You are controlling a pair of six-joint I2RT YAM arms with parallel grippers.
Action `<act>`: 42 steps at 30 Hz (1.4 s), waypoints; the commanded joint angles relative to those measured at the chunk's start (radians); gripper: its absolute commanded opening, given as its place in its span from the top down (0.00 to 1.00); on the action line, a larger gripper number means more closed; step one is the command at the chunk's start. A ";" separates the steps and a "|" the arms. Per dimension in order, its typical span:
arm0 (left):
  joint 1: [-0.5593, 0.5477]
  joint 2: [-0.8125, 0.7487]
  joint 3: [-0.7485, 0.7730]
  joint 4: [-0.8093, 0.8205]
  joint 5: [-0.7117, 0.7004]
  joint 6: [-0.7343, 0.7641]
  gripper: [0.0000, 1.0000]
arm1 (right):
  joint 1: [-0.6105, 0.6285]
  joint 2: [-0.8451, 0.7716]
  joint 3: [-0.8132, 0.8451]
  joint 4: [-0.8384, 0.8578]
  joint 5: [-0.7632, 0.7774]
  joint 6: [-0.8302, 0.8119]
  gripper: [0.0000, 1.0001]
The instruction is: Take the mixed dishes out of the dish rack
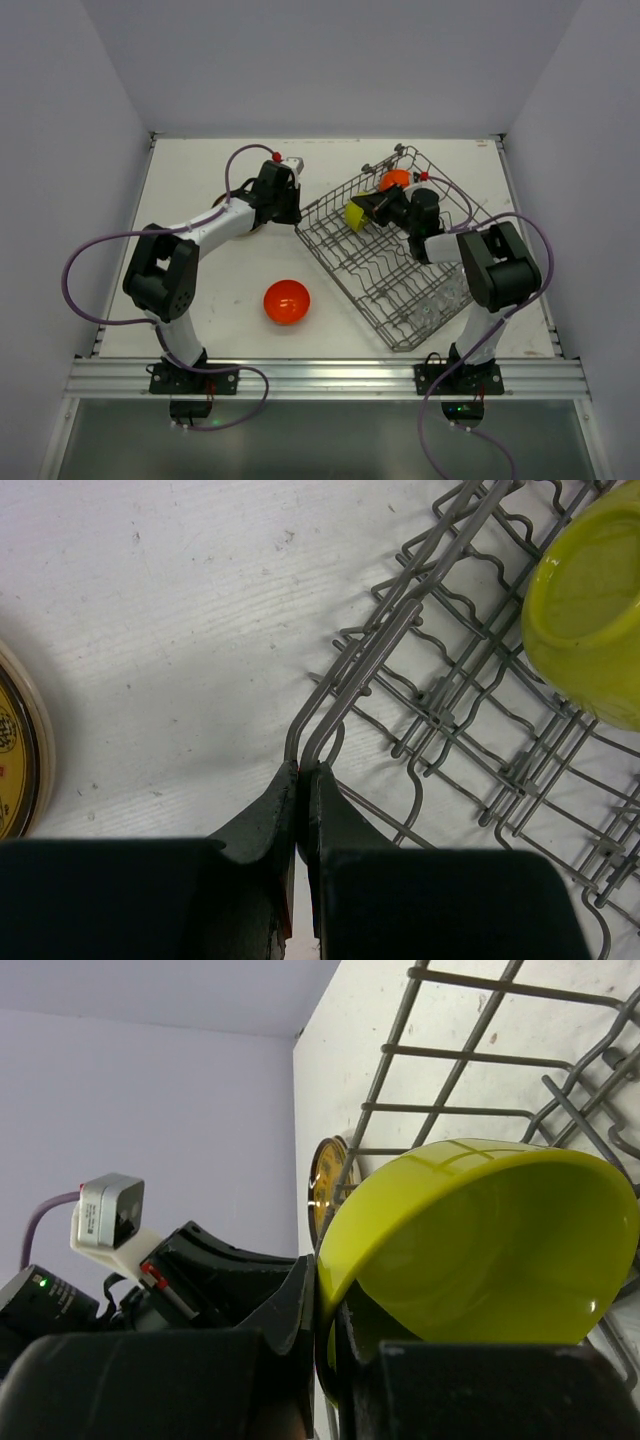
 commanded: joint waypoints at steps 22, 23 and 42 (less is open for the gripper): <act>-0.014 -0.004 -0.025 -0.008 0.039 -0.021 1.00 | 0.392 -0.564 0.038 -0.595 0.139 -0.815 1.00; -0.014 -0.006 -0.025 -0.007 0.039 -0.021 1.00 | 0.413 -0.574 0.046 -0.640 0.136 -0.868 1.00; -0.014 -0.003 -0.031 -0.004 0.039 -0.021 1.00 | 0.982 -0.448 0.223 -0.987 0.404 -1.476 1.00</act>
